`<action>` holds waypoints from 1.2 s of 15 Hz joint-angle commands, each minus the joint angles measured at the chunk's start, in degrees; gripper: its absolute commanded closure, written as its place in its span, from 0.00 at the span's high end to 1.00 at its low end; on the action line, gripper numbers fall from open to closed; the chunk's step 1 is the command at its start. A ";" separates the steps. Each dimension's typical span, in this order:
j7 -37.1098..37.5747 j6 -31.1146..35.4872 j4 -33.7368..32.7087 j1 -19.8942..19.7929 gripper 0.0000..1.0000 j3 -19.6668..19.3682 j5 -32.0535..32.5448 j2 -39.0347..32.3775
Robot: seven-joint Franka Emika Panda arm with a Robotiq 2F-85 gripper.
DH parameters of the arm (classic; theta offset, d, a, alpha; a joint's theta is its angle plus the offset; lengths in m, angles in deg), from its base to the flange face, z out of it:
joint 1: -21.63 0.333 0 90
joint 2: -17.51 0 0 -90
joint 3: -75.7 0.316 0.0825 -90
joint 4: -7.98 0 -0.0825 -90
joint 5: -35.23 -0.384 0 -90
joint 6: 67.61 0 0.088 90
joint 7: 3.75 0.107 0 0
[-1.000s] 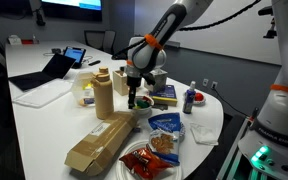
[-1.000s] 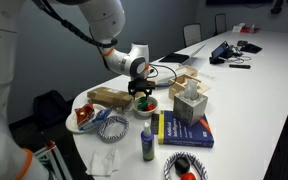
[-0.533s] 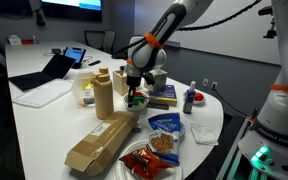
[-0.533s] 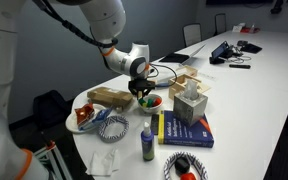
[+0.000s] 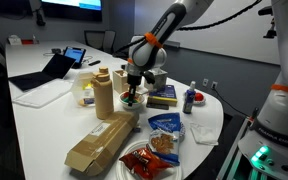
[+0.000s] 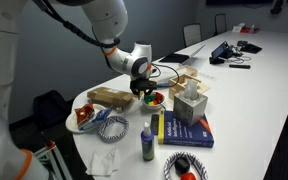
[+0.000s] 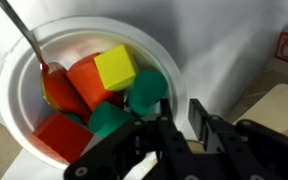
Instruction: Move the white bowl slightly backward
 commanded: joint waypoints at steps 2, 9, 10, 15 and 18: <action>-1.26 -1.20 -0.62 -1.31 0.74 0.86 -2.11 -0.60; -1.10 -1.91 0.05 -1.75 0.49 1.09 -3.42 -0.92; -1.11 -1.86 -0.02 -1.80 0.39 0.99 -3.43 -1.17; -0.87 -2.68 0.77 -2.52 0.02 1.50 -4.67 -0.30; -0.29 -3.35 1.43 -2.41 0.05 1.20 -4.99 1.06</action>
